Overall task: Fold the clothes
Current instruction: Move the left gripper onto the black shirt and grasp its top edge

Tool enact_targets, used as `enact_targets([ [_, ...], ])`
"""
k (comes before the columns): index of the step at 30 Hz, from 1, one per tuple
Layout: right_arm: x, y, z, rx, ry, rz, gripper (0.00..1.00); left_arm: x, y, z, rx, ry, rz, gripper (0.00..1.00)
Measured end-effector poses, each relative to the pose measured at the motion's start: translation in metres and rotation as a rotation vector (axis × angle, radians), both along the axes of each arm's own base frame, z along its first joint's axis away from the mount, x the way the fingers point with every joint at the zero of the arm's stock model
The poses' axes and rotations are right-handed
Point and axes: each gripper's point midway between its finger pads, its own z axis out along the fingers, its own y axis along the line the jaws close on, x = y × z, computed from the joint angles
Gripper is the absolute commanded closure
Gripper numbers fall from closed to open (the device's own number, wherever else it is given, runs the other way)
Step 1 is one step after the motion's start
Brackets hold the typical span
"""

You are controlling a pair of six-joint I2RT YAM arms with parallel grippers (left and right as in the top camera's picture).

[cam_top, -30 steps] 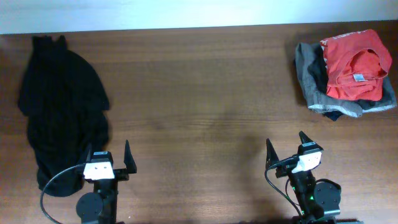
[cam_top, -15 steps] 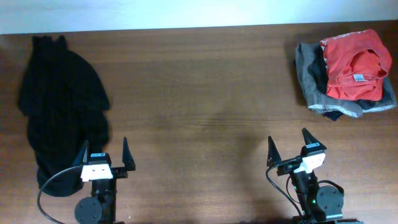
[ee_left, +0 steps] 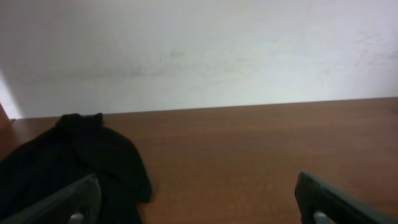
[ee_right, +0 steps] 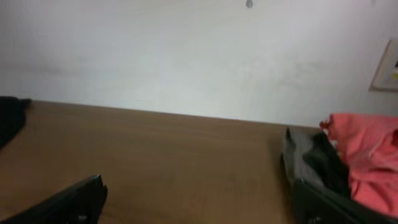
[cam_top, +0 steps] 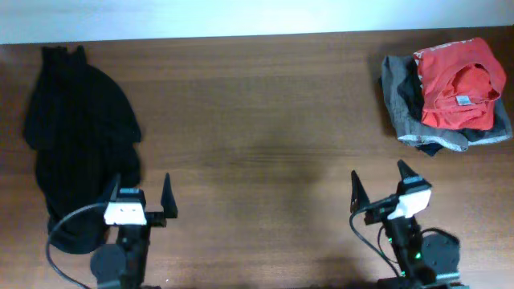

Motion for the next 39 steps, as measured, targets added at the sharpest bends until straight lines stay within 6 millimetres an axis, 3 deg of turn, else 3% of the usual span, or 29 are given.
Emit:
enact_targets([
  [7, 0.024, 0.001, 0.035, -0.044, 0.194, 0.002, 0.02, 0.041, 0.004, 0.036, -0.004, 0.164, -0.007, 0.01],
  [15, 0.072, -0.007, 0.051, -0.13, 0.517, -0.041, 0.02, 0.105, 0.01, 0.061, -0.05, 0.53, -0.029, 0.01],
  [20, 0.106, -0.002, 0.043, -0.144, 0.693, -0.019, 0.02, 0.136, 0.011, 0.076, -0.08, 0.707, -0.049, 0.01],
  [23, 0.134, 0.011, 0.033, -0.12, 0.756, 0.048, 0.02, 0.161, 0.012, 0.086, -0.086, 0.712, -0.06, 0.01],
  [28, 0.155, 0.042, 0.009, -0.044, 0.819, 0.21, 0.02, 0.187, 0.015, 0.085, -0.08, 0.673, -0.064, 0.01],
  [30, 0.156, 0.046, 0.005, -0.033, 0.831, 0.232, 0.02, 0.199, 0.029, 0.085, -0.066, 0.645, -0.004, 0.01],
  [32, 0.155, 0.049, 0.003, -0.023, 0.838, 0.25, 0.02, 0.209, 0.056, 0.082, -0.066, 0.627, 0.101, 0.01],
  [35, 0.154, 0.052, 0.004, -0.015, 0.839, 0.266, 0.02, 0.218, 0.112, 0.07, -0.088, 0.616, 0.276, 0.05],
  [39, 0.15, 0.053, 0.002, -0.025, 0.85, 0.283, 0.02, 0.215, 0.198, 0.032, -0.139, 0.65, 0.483, 0.05],
])
